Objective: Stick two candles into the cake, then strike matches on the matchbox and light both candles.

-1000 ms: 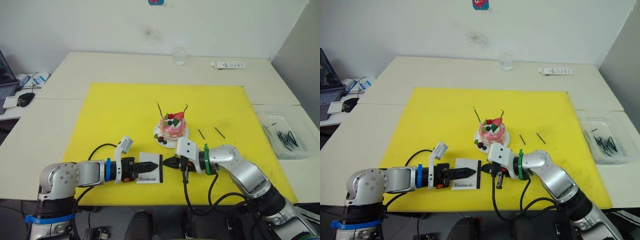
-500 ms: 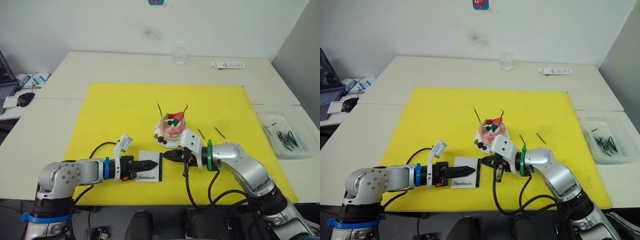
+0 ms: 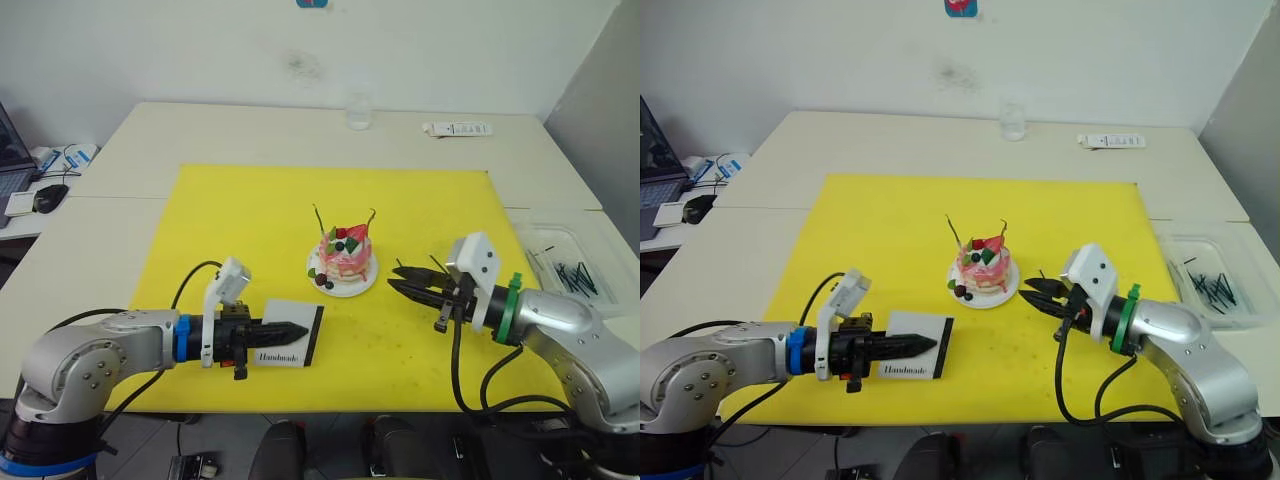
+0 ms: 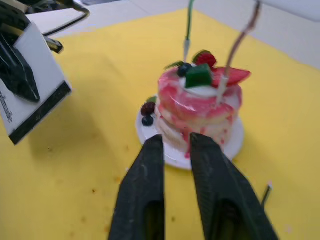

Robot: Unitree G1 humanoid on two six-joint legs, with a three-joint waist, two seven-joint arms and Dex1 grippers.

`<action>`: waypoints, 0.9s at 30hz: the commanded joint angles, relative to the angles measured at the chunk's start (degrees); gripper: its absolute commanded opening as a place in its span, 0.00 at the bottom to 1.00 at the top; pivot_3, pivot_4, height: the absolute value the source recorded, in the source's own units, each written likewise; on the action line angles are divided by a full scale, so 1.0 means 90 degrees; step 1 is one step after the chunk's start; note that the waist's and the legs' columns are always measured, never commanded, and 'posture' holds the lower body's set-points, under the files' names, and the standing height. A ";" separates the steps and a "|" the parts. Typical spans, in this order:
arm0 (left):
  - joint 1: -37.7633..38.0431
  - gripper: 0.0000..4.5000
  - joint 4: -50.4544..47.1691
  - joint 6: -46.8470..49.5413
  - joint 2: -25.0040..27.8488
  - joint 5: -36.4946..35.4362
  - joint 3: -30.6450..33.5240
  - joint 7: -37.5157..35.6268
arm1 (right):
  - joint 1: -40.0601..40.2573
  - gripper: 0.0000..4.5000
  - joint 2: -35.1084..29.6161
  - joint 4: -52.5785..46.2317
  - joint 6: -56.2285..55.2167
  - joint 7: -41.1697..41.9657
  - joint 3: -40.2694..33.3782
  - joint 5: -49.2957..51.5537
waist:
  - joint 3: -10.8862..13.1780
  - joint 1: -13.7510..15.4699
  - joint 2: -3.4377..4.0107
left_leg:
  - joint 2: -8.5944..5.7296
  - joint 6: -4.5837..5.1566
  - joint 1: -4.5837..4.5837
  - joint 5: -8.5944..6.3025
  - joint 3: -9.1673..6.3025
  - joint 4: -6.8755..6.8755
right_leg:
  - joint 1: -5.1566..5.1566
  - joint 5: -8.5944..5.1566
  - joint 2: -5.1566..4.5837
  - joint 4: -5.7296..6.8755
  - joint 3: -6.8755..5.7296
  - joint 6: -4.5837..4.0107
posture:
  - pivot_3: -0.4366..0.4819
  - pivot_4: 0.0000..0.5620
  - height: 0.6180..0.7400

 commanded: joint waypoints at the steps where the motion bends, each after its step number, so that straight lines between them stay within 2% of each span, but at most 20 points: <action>1: 0.0076 0.00 -0.0183 -0.0167 -0.0010 -0.0155 0.0205 0.0109 | 0.0229 0.53 0.0218 0.0044 -0.0759 -0.0734 0.0202 -0.0715 | 0.0000 -0.0025 0.0000 | 0.0000 0.0000 0.0001 0.0000 0.0003 0.0002 | 0.0000 0.0000 0.0000 0.0001 0.0003 0.0000 | 0.48 0.27 1.00; 2: 0.0113 0.00 -0.0192 -0.0200 -0.0014 -0.0138 0.0196 0.0126 | 0.0277 0.60 0.0348 0.0207 -0.0916 -0.0957 0.0356 -0.0924 | 0.0000 -0.0030 0.0000 | -0.0001 0.0000 0.0004 0.0000 0.0008 0.0002 | 0.0000 0.0001 0.0000 0.0001 0.0007 0.0001 | 0.48 0.27 1.00; 8: 0.0157 0.00 -0.0231 -0.0346 -0.0118 -0.0088 0.0041 0.0245 | 0.0092 0.60 0.1192 0.1465 -0.1900 -0.1802 0.0898 -0.1673 | 0.0000 -0.0021 0.0001 | -0.0001 0.0000 0.0004 0.0000 0.0008 0.0003 | 0.0000 0.0002 0.0001 0.0001 0.0006 0.0002 | 0.48 0.27 1.00; 16: 0.0148 0.00 -0.0244 -0.0462 -0.0182 -0.0077 -0.0059 0.0322 | -0.0548 0.60 0.1573 0.2972 -0.2508 -0.2286 0.1043 -0.2279 | 0.0000 -0.0022 0.0001 | -0.0002 0.0000 0.0002 0.0000 0.0010 0.0002 | 0.0000 0.0002 0.0003 0.0000 0.0009 0.0002 | 0.48 0.27 1.00; 27: 0.0110 0.00 -0.0173 -0.0563 -0.0279 -0.0017 -0.0209 0.0421 | -0.0717 0.60 0.1905 0.3632 -0.2720 -0.2415 0.1030 -0.2364 | 0.0000 -0.0022 0.0000 | -0.0001 0.0000 0.0003 0.0000 0.0008 0.0002 | 0.0000 0.0001 0.0004 0.0003 0.0008 0.0000 | 0.48 0.27 1.00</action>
